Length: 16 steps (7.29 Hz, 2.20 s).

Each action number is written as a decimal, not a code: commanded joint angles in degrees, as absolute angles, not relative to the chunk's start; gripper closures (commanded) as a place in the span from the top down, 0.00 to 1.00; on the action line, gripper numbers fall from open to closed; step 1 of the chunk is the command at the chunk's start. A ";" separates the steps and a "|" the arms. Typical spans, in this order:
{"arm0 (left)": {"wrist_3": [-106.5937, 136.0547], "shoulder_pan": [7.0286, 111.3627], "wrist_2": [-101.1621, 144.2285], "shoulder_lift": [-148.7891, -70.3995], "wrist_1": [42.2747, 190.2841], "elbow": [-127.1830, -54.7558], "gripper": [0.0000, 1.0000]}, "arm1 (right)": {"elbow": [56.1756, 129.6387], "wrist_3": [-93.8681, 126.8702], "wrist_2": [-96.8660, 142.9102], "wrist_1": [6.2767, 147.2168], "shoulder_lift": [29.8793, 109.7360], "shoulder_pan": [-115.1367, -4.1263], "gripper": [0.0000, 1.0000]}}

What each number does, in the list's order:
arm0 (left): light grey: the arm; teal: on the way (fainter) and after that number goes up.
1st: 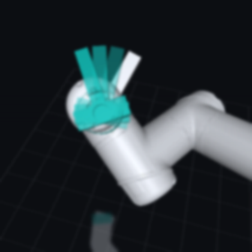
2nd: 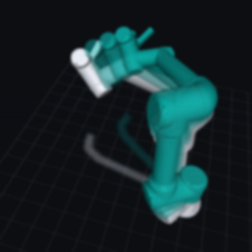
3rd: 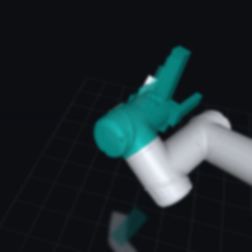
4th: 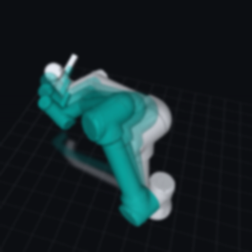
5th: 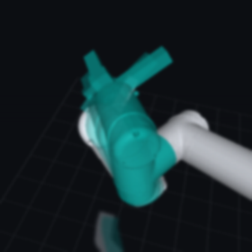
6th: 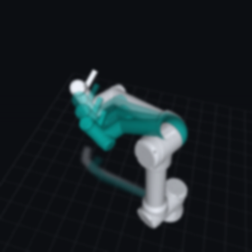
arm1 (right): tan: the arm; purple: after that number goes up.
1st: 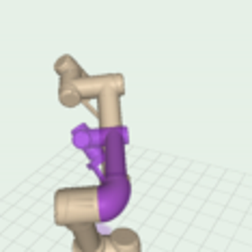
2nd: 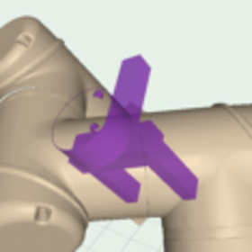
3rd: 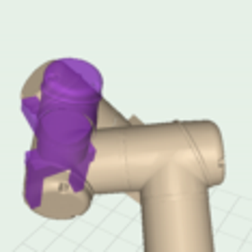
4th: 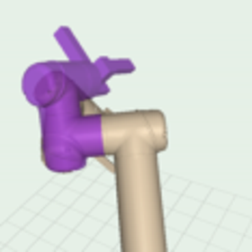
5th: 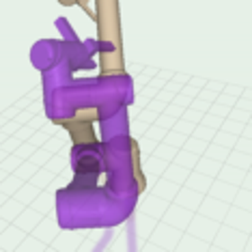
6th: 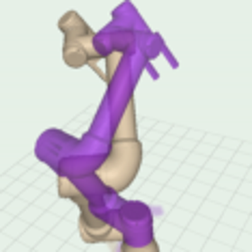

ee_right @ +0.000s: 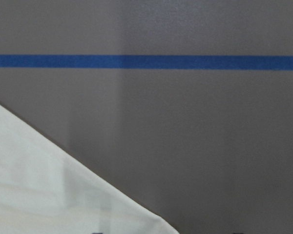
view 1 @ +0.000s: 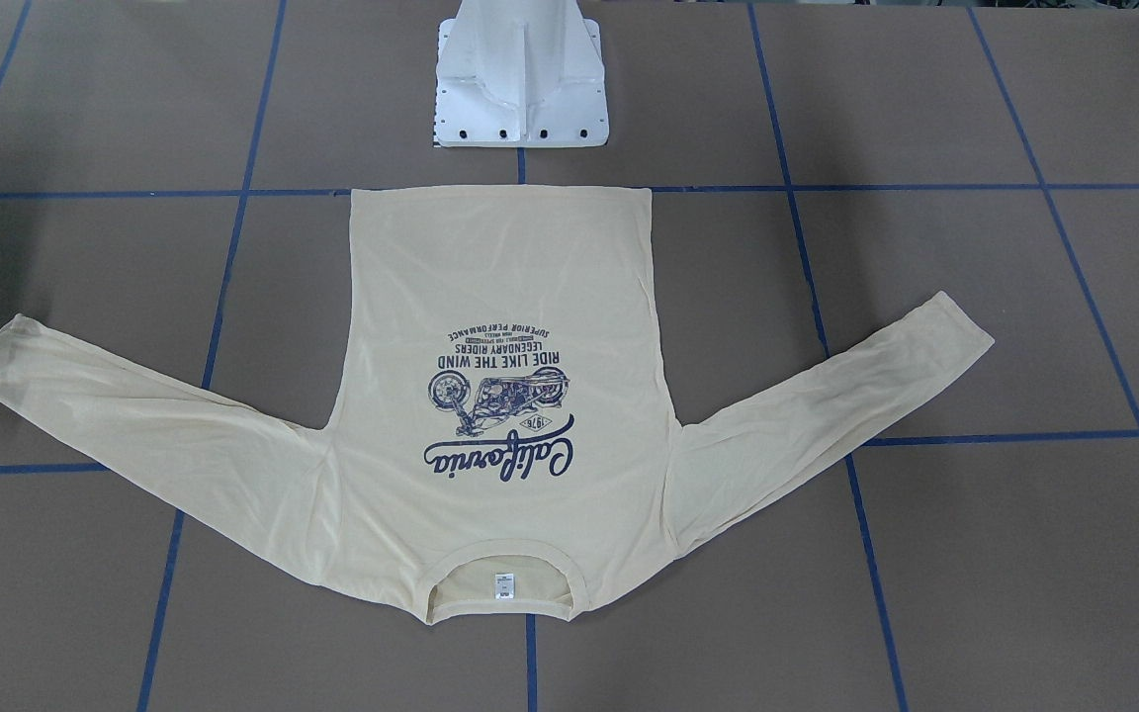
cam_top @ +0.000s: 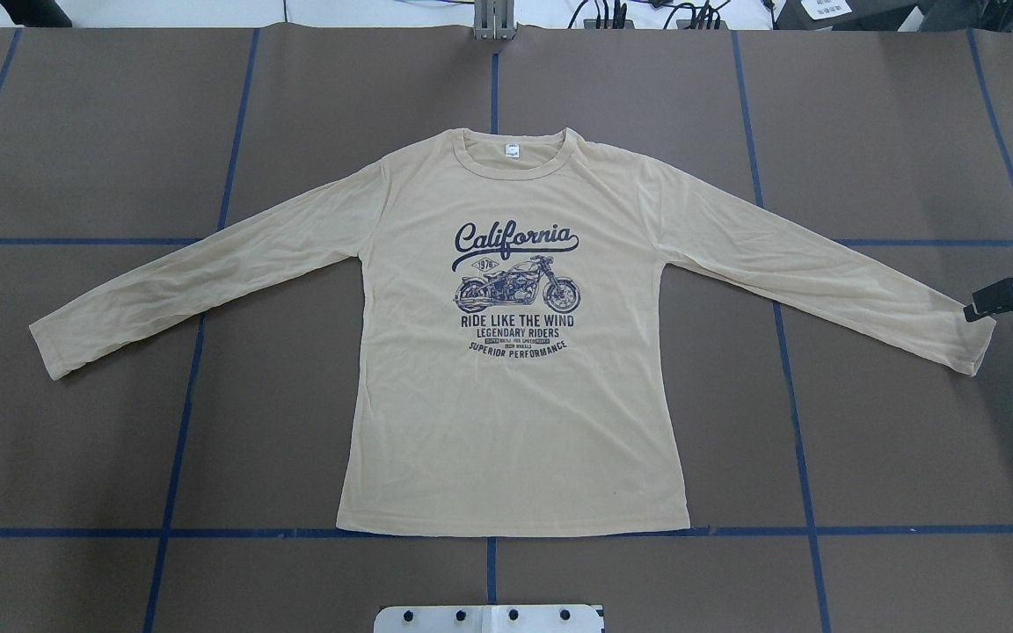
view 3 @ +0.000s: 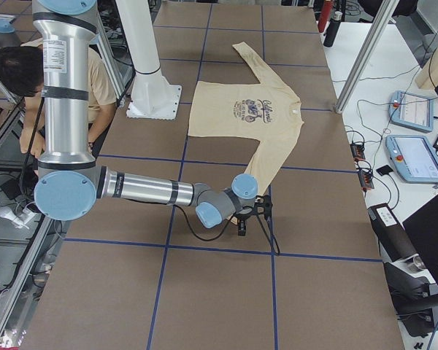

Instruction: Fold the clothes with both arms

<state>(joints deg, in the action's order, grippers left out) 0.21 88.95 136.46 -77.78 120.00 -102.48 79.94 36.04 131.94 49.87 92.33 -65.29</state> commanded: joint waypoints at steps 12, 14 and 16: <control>0.62 88.95 136.58 -78.22 119.27 -102.13 0.99 | 92.81 70.27 133.18 64.81 70.91 -58.57 0.00; 0.62 88.95 136.58 -78.31 119.79 -101.95 0.99 | 90.20 77.91 123.71 75.09 55.89 -51.45 0.00; 0.62 88.95 136.58 -78.31 119.71 -101.43 0.99 | 78.47 84.36 112.19 76.11 40.77 -45.89 0.00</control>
